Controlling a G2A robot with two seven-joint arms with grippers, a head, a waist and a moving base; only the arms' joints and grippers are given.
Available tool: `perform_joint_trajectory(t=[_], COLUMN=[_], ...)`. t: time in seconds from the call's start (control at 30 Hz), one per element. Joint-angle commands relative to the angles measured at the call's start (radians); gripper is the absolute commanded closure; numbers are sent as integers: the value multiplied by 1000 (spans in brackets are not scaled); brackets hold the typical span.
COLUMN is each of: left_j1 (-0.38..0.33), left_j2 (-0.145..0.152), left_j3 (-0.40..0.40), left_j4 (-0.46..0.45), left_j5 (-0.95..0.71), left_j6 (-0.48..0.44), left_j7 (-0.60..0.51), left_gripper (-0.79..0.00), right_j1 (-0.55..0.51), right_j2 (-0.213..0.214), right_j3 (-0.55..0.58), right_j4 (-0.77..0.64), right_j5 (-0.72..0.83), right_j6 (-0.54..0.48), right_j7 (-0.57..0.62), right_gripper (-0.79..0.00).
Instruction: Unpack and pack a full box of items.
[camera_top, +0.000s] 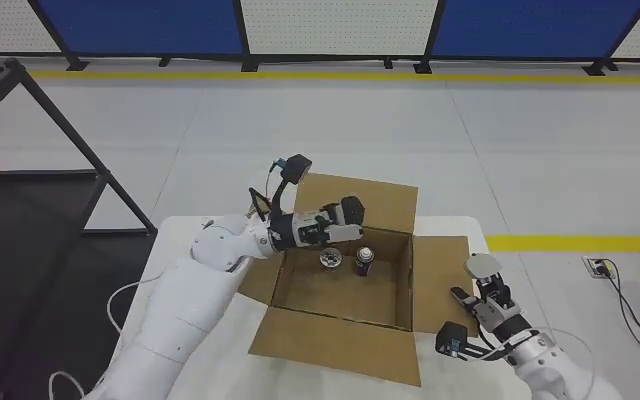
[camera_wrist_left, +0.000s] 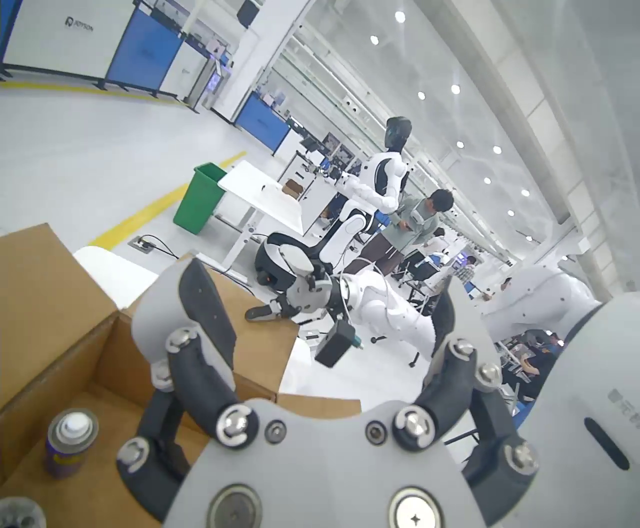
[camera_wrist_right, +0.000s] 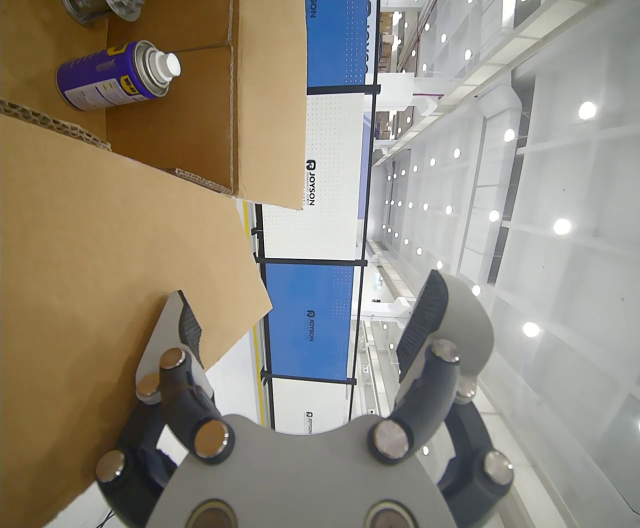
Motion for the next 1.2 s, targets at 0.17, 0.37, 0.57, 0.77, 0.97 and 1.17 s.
perform_joint_trajectory(t=[0.17, 0.37, 0.57, 0.77, 0.97, 1.17], left_j1=[369, 402, 402, 412, 502, 597], left_j2=[104, 113, 113, 114, 121, 127], left_j3=[-243, -255, -255, -277, -387, -484], left_j4=[-408, -440, -440, -450, -485, -521], left_j5=[6, 5, 5, 36, 105, 158], left_j6=[33, 34, 34, 43, 19, -2], left_j7=[-33, -33, -33, 24, 242, 391], left_gripper=[-785, -785, -785, -785, -785, -785], right_j1=[-26, -29, -29, -32, 5, 51], right_j2=[3, 4, 4, 3, -5, -6], right_j3=[15, 13, 13, 7, -43, -73], right_j4=[6, -1, -1, -3, 42, 127], right_j5=[39, 29, 29, 31, 49, 116], right_j6=[-11, -20, -20, -18, -64, -87], right_j7=[-14, -6, -6, 13, 137, 90], right_gripper=[-785, -785, -785, -785, -785, -785])
